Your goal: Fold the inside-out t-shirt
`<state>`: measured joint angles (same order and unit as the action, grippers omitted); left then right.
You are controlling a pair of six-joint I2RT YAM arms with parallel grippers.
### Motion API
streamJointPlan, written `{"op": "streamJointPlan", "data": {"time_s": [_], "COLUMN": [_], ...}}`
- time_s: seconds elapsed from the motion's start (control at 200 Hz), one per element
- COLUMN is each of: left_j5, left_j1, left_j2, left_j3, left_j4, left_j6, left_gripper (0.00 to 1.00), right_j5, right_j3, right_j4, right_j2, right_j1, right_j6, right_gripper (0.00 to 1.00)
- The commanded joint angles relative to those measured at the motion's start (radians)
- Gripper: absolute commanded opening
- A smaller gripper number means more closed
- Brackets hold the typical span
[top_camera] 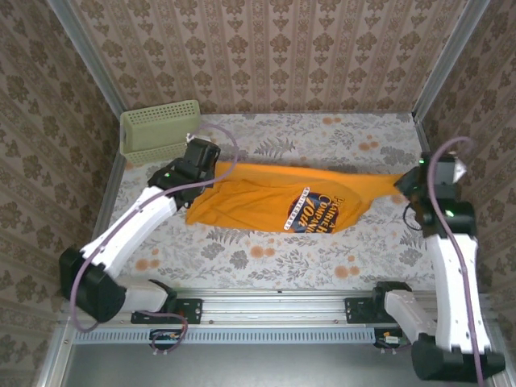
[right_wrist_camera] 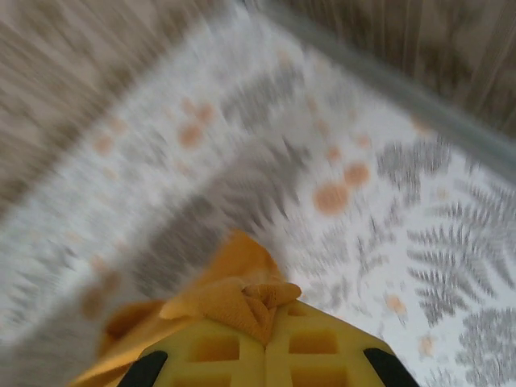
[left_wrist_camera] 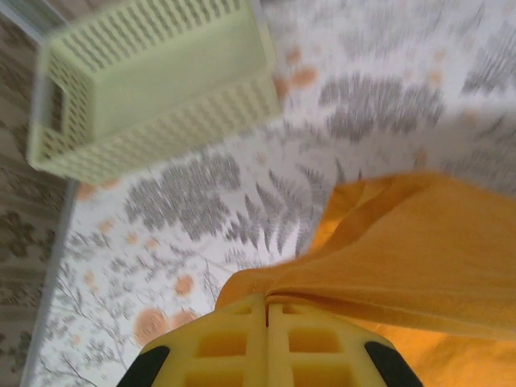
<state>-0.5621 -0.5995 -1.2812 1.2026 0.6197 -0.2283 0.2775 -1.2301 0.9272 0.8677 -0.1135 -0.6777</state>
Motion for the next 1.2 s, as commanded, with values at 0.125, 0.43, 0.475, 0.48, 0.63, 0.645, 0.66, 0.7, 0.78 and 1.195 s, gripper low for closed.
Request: {"op": "streamJointPlan", "data": {"time_s": [0.125, 0.43, 0.475, 0.48, 0.63, 0.645, 0.66, 0.7, 0.78, 1.195], "left_j5": [-0.189, -0.136, -0.102, -0.097, 0.023, 0.028, 0.033, 0.036, 0.029, 0.031], "left_j1": [-0.128, -0.137, -0.12, -0.117, 0.009, 0.021, 0.033, 0.058, 0.085, 0.124], "left_j2": [0.204, 0.078, 0.032, 0.028, -0.194, -0.223, -0.252, -0.327, -0.453, -0.806], "left_j3": [0.107, -0.065, -0.094, -0.095, -0.04, -0.015, 0.015, 0.107, 0.339, 1.585], "left_j4": [0.033, 0.13, 0.127, 0.126, 0.105, 0.107, 0.117, 0.14, 0.189, 0.278], "left_j6": [0.117, -0.004, -0.03, -0.032, -0.057, -0.054, -0.053, -0.044, -0.007, 0.321], "left_gripper": [0.0, 0.0, 0.0, 0.0, 0.0, 0.0, 0.0, 0.0, 0.0, 0.0], "right_j5": [0.204, 0.197, 0.186, 0.184, 0.08, 0.066, 0.051, 0.018, -0.016, 0.023], "right_j3": [-0.437, -0.281, -0.216, -0.21, -0.105, -0.105, -0.106, -0.128, -0.234, -1.341], "right_j4": [0.257, 0.255, 0.227, 0.224, 0.091, 0.074, 0.058, 0.022, -0.026, 0.073], "right_j2": [-0.061, -0.091, -0.083, -0.083, 0.05, 0.07, 0.093, 0.16, 0.29, 0.723], "right_j1": [-0.012, -0.01, -0.011, -0.011, -0.011, -0.012, -0.011, -0.011, -0.009, -0.02], "right_j6": [0.064, 0.099, 0.102, 0.103, 0.094, 0.093, 0.091, 0.082, 0.072, 0.223], "right_gripper": [0.0, 0.0, 0.0, 0.0, 0.0, 0.0, 0.0, 0.0, 0.0, 0.0]}}
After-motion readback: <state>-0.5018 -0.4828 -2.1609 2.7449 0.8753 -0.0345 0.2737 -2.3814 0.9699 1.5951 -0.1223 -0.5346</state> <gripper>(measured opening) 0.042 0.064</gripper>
